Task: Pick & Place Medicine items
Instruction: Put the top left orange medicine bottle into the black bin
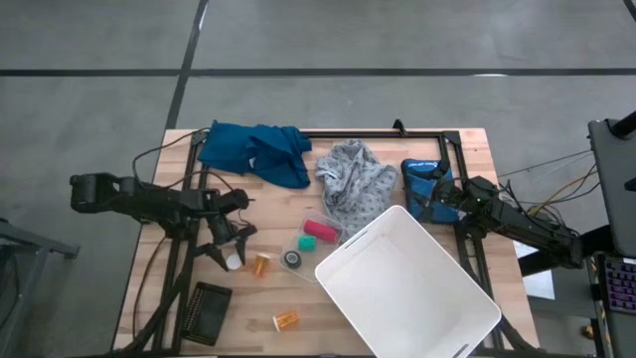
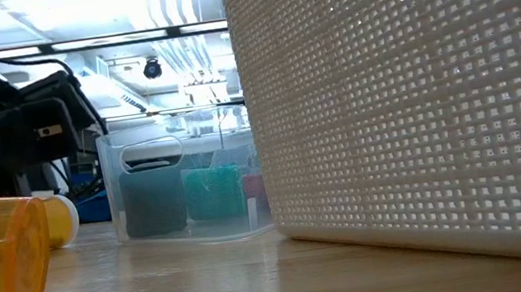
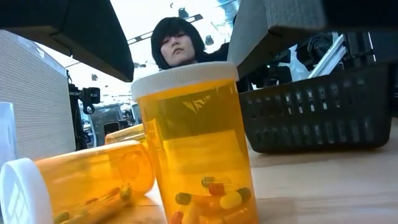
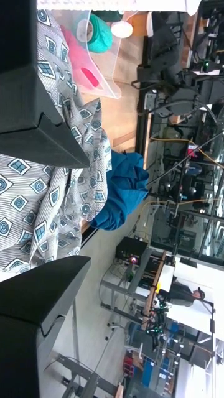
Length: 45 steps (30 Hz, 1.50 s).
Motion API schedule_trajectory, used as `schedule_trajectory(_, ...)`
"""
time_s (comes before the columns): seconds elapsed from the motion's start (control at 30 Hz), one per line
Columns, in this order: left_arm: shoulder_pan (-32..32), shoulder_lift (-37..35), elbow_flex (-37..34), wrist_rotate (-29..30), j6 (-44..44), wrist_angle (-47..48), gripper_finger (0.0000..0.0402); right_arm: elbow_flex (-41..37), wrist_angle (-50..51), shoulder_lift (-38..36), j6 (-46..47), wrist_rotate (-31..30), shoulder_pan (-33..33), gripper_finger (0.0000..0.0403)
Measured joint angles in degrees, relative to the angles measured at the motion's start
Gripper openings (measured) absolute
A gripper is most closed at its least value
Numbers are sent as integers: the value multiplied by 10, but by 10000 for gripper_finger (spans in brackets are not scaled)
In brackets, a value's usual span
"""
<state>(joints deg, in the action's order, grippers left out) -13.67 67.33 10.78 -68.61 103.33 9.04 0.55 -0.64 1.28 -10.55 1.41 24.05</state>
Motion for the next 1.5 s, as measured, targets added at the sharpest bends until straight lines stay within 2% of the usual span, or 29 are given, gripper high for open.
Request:
schedule_trajectory(0.4, 0, -11, 30, 1, 0, 36, 265, 0, 0, 0, 0, 0, 0, 240)
schedule_trajectory(0.6, 1, -42, 93, 50, -3, 170, 264, 0, 0, 0, 0, 0, 0, 240)
schedule_trajectory(0.73, 1, -57, 154, 99, -44, 294, 264, 0, 0, 0, 0, 0, 0, 240)
schedule_trajectory(0.87, 1, -63, 231, 183, -101, 437, 263, 0, 0, 0, 0, 0, 0, 240)
schedule_trajectory(1.0, 13, -60, 309, 340, -117, 573, 258, 0, 0, 0, -1, 0, 0, 240)
schedule_trajectory(1.13, 49, -60, 354, 464, -119, 604, 255, 0, 0, 0, -1, 0, 0, 240)
schedule_trajectory(1.27, 118, -54, 378, 585, -110, 602, 261, 0, 0, 0, -1, 0, 0, 240)
schedule_trajectory(1.33, 160, -47, 383, 613, -72, 602, 267, 0, 0, 0, 0, 0, 0, 240)
schedule_trajectory(1.5, 266, -17, 385, 616, 46, 596, 293, 0, 0, 0, 0, 0, 0, 240)
